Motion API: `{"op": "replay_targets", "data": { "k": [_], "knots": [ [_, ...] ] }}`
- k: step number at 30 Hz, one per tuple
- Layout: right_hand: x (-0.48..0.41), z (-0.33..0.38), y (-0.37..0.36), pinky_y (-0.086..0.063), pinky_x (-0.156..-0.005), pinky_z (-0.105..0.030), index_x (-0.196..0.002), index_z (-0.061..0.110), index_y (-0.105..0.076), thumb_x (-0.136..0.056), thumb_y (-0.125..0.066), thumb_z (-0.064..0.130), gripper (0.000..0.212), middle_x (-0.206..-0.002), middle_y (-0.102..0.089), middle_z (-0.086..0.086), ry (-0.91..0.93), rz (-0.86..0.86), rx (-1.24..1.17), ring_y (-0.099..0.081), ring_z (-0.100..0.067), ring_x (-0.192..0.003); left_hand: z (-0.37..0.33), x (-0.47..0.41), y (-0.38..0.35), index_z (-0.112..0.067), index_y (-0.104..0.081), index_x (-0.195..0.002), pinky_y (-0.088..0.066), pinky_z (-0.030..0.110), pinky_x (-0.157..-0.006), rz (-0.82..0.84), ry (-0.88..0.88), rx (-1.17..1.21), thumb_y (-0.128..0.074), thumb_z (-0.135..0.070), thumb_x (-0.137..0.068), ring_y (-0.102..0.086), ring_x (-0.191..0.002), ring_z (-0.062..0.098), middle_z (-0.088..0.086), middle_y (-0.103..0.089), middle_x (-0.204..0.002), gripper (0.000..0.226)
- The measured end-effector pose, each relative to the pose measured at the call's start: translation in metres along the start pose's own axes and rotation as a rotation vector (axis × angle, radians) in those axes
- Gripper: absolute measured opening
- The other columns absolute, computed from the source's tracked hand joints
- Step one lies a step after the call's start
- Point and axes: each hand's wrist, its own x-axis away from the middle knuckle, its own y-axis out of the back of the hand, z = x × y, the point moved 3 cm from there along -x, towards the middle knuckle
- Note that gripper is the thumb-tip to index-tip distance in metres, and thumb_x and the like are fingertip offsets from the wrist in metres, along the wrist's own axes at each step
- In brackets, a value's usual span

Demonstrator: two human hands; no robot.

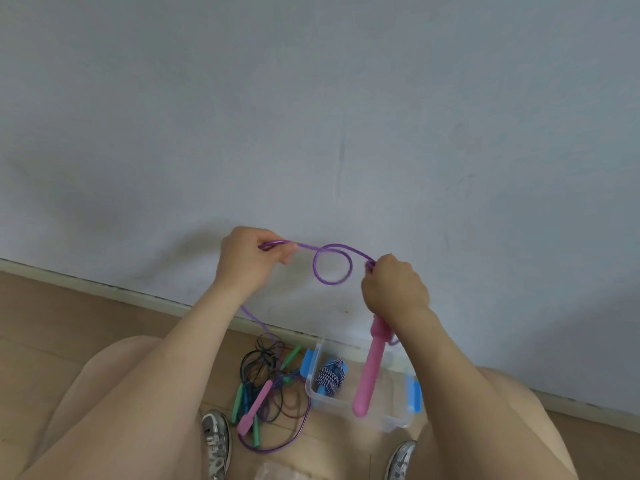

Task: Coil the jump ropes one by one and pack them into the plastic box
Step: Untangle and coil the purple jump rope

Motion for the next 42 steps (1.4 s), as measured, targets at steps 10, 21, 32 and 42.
{"op": "replay_targets", "data": {
  "k": [10,21,32,42],
  "knots": [
    [0.007,-0.013,-0.017,-0.048,-0.072,-0.033,-0.118,0.008,-0.054,-0.098,-0.055,0.017,0.022,-0.109,-0.065,-0.012,-0.022,0.405,0.244,-0.062,-0.031,-0.092,0.039,-0.015,0.007,-0.013,-0.057,-0.109,-0.026,0.025,-0.051,-0.311,0.521,0.533,-0.033,-0.024,-0.110,-0.035,-0.049,0.017,0.006,-0.074,-0.077,0.027],
    [0.035,0.034,-0.039,-0.063,-0.079,-0.034,-0.139,0.007,-0.057,-0.106,-0.042,0.010,0.036,-0.105,-0.080,-0.005,0.413,0.681,-0.070,-0.077,-0.015,-0.086,-0.001,-0.001,-0.022,-0.009,-0.050,-0.122,-0.044,0.031,-0.055,0.223,0.444,0.741,-0.063,-0.002,-0.101,-0.052,-0.062,0.019,0.017,-0.079,-0.108,0.026],
    [0.043,0.061,-0.058,-0.057,-0.076,-0.030,-0.126,0.005,-0.064,-0.113,-0.046,0.024,0.029,-0.076,-0.072,-0.011,0.516,0.713,-0.539,-0.070,-0.019,-0.069,-0.028,0.003,-0.017,0.008,-0.053,-0.133,-0.062,0.046,-0.095,0.282,0.278,1.045,-0.050,-0.005,-0.109,-0.075,-0.100,0.032,0.020,-0.074,-0.125,0.028],
    [0.027,0.058,0.004,-0.056,-0.057,-0.042,-0.100,0.004,-0.056,-0.116,-0.037,0.023,0.031,-0.065,-0.055,-0.009,0.276,0.114,-1.315,-0.056,-0.026,-0.055,-0.019,0.018,-0.023,0.000,-0.064,-0.126,-0.053,0.037,-0.084,0.695,0.136,0.584,-0.072,-0.044,-0.094,-0.065,-0.088,0.026,0.012,-0.068,-0.101,0.055]
  ]
}}
